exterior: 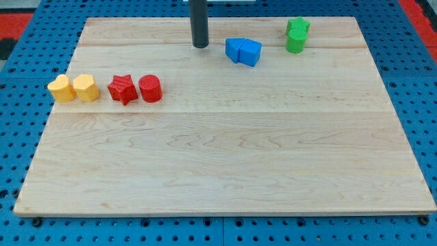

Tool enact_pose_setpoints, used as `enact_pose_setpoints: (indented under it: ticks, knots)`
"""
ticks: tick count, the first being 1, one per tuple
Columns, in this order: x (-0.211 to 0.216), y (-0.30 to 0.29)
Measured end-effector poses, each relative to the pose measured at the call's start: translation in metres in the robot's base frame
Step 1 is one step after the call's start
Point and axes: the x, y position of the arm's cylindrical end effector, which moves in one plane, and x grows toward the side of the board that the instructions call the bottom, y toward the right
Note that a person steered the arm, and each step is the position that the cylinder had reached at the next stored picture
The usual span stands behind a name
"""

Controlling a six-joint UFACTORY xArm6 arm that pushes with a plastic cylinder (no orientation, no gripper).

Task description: Separate the blue blocks

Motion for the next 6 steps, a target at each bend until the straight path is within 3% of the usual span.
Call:
enact_pose_setpoints:
  ticks: [3, 6]
  knots:
    - [0.047, 0.091]
    - [0.039, 0.125]
